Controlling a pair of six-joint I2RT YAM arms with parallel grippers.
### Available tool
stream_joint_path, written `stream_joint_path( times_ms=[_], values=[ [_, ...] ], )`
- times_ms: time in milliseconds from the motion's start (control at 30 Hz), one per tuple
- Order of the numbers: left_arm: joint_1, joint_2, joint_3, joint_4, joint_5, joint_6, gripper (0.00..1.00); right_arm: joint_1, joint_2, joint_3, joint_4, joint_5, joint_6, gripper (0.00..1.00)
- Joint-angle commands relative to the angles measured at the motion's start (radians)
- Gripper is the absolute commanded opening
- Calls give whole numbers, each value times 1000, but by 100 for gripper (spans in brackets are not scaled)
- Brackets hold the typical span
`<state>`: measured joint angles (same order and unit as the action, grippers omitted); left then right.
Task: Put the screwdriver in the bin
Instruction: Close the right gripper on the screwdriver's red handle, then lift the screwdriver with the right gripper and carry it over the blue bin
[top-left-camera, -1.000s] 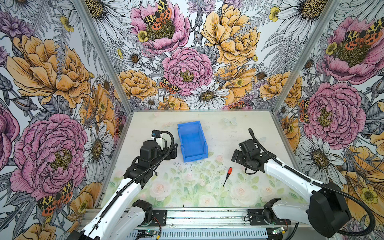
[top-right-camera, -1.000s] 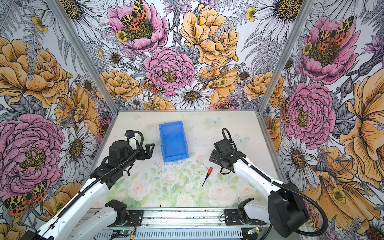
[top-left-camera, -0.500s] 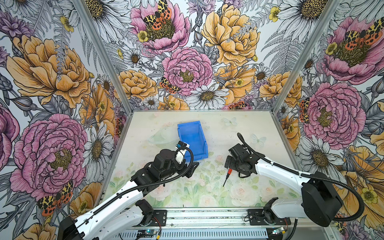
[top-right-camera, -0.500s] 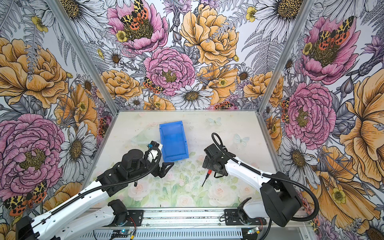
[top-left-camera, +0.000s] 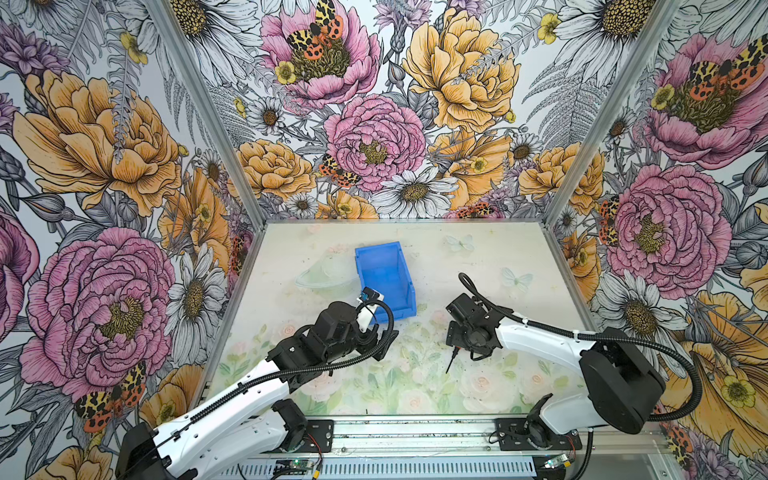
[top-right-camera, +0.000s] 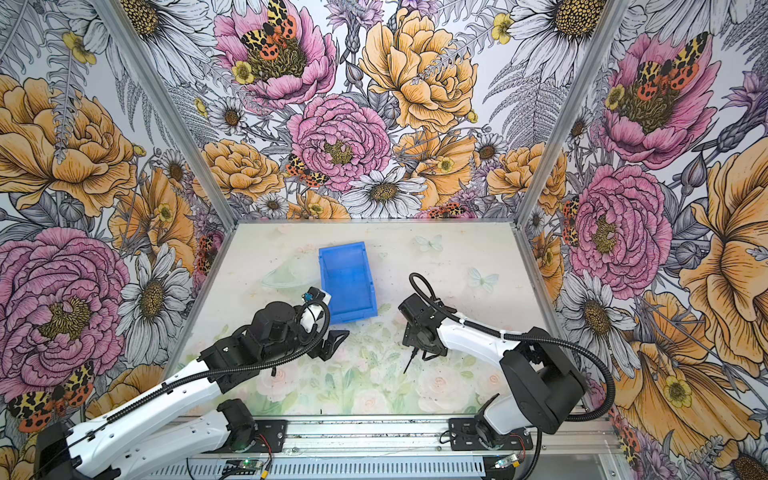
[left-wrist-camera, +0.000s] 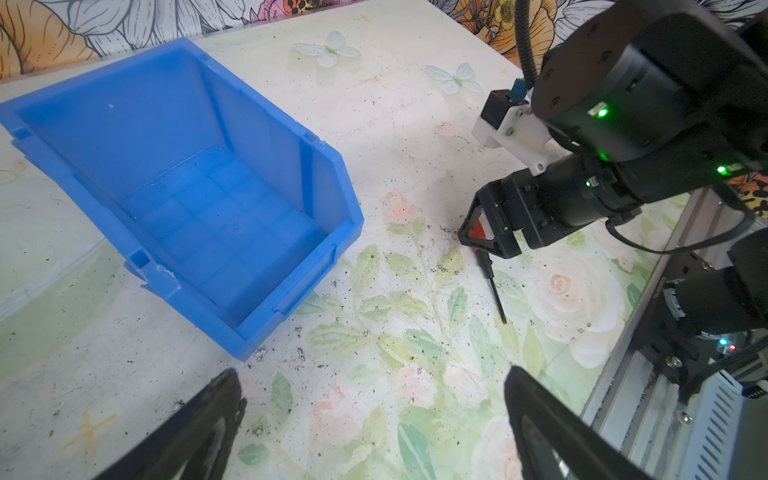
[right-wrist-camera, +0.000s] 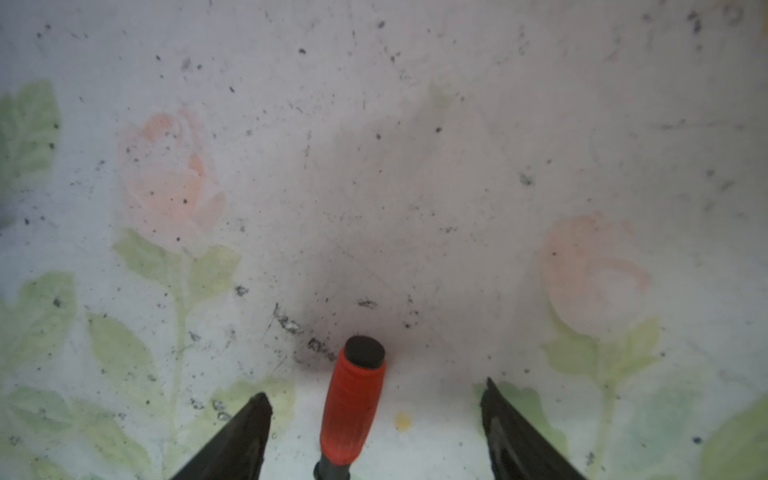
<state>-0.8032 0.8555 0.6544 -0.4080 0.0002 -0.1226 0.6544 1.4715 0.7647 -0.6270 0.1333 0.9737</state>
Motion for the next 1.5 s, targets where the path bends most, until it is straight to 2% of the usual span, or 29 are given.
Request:
stream_joint_path(
  times_ms=[0,200,333,433,567,700,833,900,1067,1233,1467],
  values=[
    [-12,-1,14,-7,-27,17,99,4,27,2,31,4,-8,73],
    [-12,10,16,-7,-26,20,99,4,59,12,47,-2,-20,58],
    [-13,12,19,-21,-33,32,99,4,67,10,47,-3,-24,38],
    [-14,7,19,-24,-39,32,99,3,72,4,46,-5,-24,30],
    [-15,9,21,-25,-38,29,99,4,62,4,46,0,-28,10],
    [-17,14,22,-24,-39,26,99,5,46,18,46,7,-48,0],
    [-18,9,30,-27,-56,31,99,7,18,41,47,21,-76,0],
    [-18,-17,32,-26,-100,28,99,8,-9,71,48,34,-105,0],
    [-15,-94,12,-22,-171,36,99,9,-45,200,46,41,-232,0],
    [-3,-80,13,-3,-156,31,99,10,-27,364,43,6,-343,0],
    [81,-87,-9,87,-95,-43,99,19,75,585,33,-49,-422,0]
  ],
)
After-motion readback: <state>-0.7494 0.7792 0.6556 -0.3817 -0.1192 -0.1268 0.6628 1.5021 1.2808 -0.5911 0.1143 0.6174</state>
